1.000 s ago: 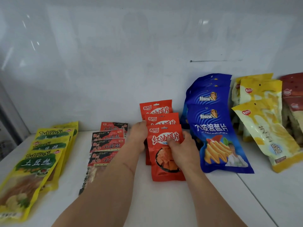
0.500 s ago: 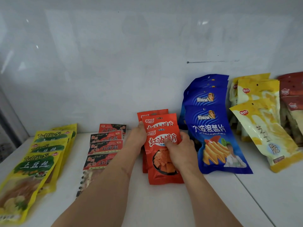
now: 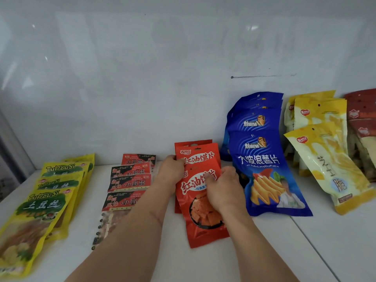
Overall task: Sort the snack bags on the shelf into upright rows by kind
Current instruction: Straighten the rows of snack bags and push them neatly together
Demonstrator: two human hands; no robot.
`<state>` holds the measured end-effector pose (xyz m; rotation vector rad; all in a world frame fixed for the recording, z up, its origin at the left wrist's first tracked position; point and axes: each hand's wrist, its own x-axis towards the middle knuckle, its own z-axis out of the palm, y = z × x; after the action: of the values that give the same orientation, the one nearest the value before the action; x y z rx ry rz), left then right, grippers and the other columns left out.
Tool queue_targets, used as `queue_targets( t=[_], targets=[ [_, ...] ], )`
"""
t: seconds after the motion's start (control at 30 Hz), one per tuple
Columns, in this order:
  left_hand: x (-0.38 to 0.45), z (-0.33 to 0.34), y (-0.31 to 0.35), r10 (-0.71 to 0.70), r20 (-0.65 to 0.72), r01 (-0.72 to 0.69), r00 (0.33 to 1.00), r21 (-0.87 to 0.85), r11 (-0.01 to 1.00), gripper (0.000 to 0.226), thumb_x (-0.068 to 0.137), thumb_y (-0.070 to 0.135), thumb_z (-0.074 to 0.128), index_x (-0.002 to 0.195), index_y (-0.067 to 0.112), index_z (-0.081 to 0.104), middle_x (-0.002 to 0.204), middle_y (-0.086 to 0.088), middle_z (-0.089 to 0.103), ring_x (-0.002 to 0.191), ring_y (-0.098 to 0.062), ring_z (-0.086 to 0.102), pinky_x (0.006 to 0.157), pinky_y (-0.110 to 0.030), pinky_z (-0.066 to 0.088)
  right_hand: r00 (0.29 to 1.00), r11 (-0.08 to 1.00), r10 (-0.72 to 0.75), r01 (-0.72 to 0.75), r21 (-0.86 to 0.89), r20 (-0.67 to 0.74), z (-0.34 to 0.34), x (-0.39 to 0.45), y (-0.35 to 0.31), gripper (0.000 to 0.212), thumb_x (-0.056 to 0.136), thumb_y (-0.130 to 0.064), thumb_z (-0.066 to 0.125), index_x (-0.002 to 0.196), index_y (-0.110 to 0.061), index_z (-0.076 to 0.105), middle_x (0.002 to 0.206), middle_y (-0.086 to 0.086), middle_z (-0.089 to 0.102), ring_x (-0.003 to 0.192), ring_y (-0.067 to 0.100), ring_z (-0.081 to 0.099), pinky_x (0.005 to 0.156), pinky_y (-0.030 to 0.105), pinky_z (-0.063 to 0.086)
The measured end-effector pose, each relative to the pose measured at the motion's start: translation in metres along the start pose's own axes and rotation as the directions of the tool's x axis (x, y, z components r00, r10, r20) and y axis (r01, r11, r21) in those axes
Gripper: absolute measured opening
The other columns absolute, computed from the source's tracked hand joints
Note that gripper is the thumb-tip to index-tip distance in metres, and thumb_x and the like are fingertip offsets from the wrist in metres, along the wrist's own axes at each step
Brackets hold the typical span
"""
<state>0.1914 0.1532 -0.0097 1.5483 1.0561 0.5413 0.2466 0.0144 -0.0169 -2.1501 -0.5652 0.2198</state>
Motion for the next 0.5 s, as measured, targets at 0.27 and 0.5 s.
queue_targets(
  t=[0.27, 0.5],
  targets=[
    [0.005, -0.002, 0.002, -0.011, -0.061, 0.009, 0.998, -0.03, 1.0, 0.026, 0.105, 0.026, 0.047, 0.1, 0.005, 0.061, 0.096, -0.015, 0.074, 0.09, -0.03, 0.073, 0.084, -0.046, 0.062, 0.993, 0.989, 0.087, -0.076, 0.129, -0.076, 0.002, 0.005, 0.002, 0.02, 0.103, -0.029, 0.046, 0.113, -0.013, 0.037, 0.123, 0.014, 0.061, 0.103, 0.031, 0.066, 0.078, 0.039, 0.055],
    [0.011, 0.001, 0.008, -0.034, -0.027, 0.031, 0.999, -0.073, 0.997, 0.023, 0.105, 0.032, 0.046, 0.106, 0.012, 0.059, 0.096, -0.013, 0.074, 0.086, -0.03, 0.075, 0.08, -0.047, 0.063, 0.994, 0.984, 0.101, -0.096, 0.151, -0.028, 0.0, 0.009, 0.001, 0.014, 0.105, -0.026, 0.042, 0.108, -0.016, 0.033, 0.109, 0.009, 0.065, 0.085, 0.022, 0.064, 0.055, 0.027, 0.042]
  ],
)
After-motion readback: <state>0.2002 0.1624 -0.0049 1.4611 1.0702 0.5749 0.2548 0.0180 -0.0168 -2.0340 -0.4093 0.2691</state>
